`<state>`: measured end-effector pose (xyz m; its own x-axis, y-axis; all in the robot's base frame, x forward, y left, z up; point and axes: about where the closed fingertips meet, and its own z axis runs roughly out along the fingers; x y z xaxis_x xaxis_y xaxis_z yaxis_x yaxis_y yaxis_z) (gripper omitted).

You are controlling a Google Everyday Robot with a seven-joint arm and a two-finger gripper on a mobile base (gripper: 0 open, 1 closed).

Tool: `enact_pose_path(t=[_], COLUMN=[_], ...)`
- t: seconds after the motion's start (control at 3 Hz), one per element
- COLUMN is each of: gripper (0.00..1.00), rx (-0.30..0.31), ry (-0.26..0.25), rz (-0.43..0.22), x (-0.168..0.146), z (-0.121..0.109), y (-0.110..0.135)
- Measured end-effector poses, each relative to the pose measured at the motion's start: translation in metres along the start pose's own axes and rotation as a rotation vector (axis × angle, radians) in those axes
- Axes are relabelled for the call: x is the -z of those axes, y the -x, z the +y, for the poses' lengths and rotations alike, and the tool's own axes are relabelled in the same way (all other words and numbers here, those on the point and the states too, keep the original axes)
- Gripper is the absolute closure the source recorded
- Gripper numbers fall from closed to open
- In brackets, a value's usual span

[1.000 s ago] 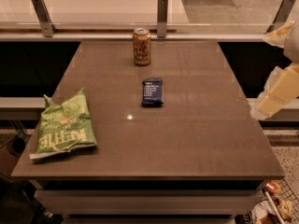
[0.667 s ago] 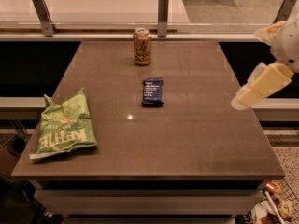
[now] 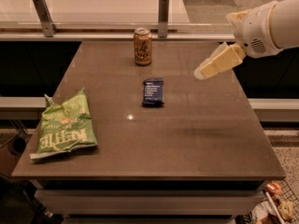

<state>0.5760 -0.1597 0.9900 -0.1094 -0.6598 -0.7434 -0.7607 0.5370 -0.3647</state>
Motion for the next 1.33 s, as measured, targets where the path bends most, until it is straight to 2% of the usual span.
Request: enact_pose_path(t=[0.33,0.67,1.33], gripper=[0.00,0.00,0.00], rx=[-0.060,-0.067,-0.142], ry=[0.021,0.030,0.075], rz=[-0.080,-0.085,-0.184], x=[-0.043,-0.050,-0.112], z=[-0.020,-0.021,-0.030], y=[0.013,0.015,0.018])
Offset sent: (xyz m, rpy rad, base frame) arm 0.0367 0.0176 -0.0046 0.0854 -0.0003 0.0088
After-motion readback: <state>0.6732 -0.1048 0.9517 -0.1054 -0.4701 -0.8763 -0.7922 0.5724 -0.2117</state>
